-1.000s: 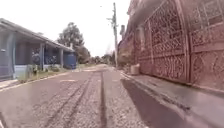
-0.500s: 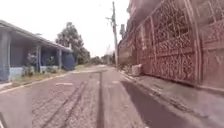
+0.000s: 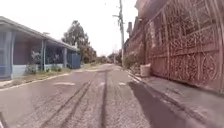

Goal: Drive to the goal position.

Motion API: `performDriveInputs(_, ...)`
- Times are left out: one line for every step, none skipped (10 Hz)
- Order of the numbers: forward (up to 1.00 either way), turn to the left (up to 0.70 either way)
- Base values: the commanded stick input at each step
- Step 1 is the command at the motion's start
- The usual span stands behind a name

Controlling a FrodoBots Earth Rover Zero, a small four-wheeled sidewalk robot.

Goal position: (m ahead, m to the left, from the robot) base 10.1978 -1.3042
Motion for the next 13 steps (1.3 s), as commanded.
performDriveInputs(0.7, 0.0)
performDriveInputs(0.7, 0.0)
performDriveInputs(0.7, 0.0)
performDriveInputs(0.7, 0.0)
performDriveInputs(0.7, 0.0)
performDriveInputs(0.7, 0.0)
performDriveInputs(0.7, 0.0)
performDriveInputs(0.7, 0.0)
performDriveInputs(0.7, 0.0)
performDriveInputs(0.7, 0.0)
performDriveInputs(0.7, 0.0)
performDriveInputs(0.7, 0.0)
performDriveInputs(0.7, 0.0)
